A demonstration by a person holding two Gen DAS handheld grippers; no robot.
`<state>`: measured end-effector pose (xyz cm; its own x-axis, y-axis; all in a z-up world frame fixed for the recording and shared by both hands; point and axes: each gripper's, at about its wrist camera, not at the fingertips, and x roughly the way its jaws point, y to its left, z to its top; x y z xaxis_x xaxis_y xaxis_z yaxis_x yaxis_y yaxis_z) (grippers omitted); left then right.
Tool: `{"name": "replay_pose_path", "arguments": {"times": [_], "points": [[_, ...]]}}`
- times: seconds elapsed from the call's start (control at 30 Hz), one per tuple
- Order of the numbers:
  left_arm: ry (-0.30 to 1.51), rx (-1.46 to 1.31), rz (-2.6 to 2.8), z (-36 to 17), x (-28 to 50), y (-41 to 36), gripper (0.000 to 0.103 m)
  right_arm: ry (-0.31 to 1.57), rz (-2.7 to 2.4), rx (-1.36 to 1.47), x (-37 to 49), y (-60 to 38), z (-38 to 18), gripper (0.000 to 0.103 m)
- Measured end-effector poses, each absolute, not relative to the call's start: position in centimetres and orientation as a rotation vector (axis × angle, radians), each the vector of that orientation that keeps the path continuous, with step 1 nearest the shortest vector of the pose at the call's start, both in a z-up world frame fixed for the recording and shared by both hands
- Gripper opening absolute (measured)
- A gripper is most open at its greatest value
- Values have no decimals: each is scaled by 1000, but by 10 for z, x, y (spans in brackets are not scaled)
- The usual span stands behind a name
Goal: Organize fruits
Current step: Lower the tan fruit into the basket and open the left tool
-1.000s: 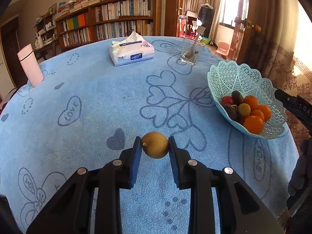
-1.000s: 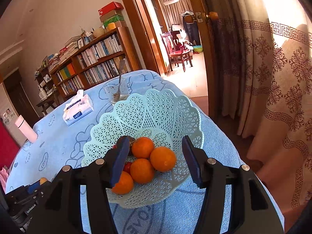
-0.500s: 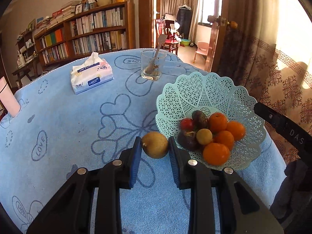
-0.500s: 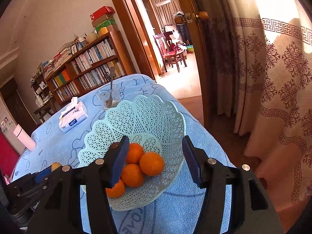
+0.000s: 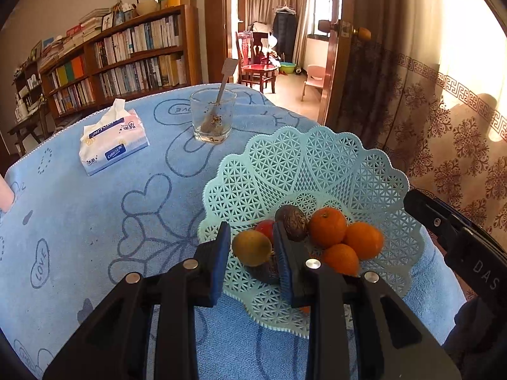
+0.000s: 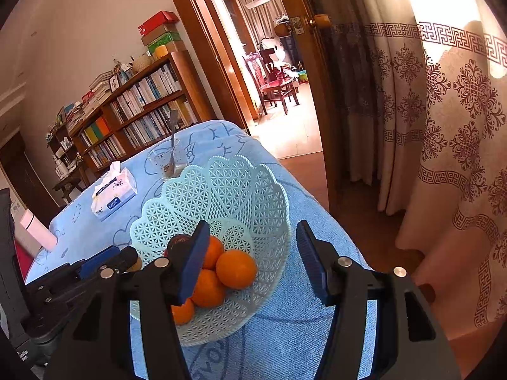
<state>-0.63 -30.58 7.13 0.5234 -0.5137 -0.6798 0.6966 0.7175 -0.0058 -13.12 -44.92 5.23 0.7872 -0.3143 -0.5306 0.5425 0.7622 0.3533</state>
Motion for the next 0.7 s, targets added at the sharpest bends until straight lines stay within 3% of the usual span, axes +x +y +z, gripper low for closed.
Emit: {"name": "replay_pose_path", "arguments": {"times": [0.37, 0.4, 0.47, 0.5, 0.53, 0.6, 0.63, 0.7], "points": [[702, 296, -768, 70, -5, -325, 30, 467, -490, 522, -131, -451, 51, 59], [701, 295, -766, 70, -5, -325, 34, 466, -492, 523, -132, -452, 51, 59], [692, 290, -758, 71, -6, -322, 63, 463, -497, 527, -132, -453, 51, 62], [679, 290, -752, 71, -7, -320, 64, 460, -502, 531, -133, -453, 51, 73], [671, 296, -747, 72, -8, -319, 64, 454, -510, 532, -135, -454, 51, 77], [672, 300, -744, 72, -8, -316, 69, 451, -515, 529, -136, -453, 52, 78], [670, 299, -739, 73, -8, -314, 78, 451, -513, 530, -136, -453, 52, 79], [651, 304, -722, 75, -10, -310, 87, 451, -513, 531, -137, -453, 53, 87]]}}
